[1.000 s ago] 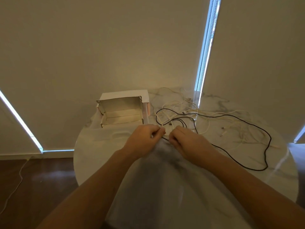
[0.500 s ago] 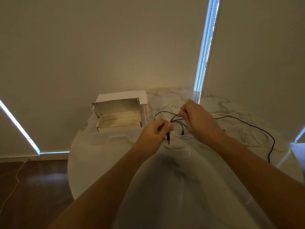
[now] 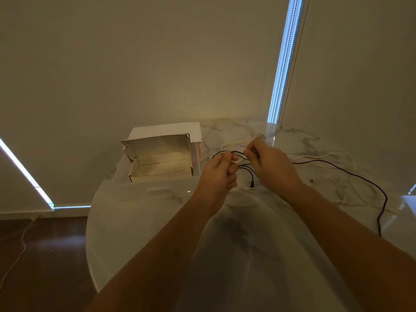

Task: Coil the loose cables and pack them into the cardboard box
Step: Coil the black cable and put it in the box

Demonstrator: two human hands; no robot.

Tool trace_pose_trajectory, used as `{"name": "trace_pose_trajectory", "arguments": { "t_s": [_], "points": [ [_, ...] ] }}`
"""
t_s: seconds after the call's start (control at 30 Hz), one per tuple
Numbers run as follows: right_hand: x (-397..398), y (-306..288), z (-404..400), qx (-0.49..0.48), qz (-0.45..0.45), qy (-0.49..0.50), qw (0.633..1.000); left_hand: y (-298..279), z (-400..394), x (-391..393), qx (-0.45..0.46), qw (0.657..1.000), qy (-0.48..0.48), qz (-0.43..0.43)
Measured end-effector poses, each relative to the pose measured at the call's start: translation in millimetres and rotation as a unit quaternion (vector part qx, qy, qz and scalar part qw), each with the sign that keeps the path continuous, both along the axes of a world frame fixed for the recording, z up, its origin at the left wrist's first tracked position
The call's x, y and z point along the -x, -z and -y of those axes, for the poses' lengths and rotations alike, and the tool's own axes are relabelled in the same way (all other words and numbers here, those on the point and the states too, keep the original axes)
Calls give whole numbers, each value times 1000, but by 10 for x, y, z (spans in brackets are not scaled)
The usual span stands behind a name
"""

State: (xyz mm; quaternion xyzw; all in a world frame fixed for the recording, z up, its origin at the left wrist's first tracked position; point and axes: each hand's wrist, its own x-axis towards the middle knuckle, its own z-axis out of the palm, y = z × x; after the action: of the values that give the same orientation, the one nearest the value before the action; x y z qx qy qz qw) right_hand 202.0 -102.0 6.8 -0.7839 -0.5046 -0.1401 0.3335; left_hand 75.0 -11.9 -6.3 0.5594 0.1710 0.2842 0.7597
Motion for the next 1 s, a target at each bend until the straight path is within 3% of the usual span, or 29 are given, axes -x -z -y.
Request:
{"name": "trace_pose_trajectory", "arguments": {
  "t_s": [0.13, 0.3, 0.73, 1.0],
  "points": [
    [7, 78, -45, 7, -10, 8, 1000, 9, -101, -108, 96, 995, 4, 29],
    [38, 168, -55, 33, 4, 7, 999, 40, -232, -187, 139, 988, -7, 65],
    [404, -42, 162, 31, 63, -23, 997, -154, -387, -114, 107, 980, -24, 164],
    [637, -202, 304, 53, 124, -20, 991, -121, -451, -69, 46, 988, -62, 134]
  ]
}}
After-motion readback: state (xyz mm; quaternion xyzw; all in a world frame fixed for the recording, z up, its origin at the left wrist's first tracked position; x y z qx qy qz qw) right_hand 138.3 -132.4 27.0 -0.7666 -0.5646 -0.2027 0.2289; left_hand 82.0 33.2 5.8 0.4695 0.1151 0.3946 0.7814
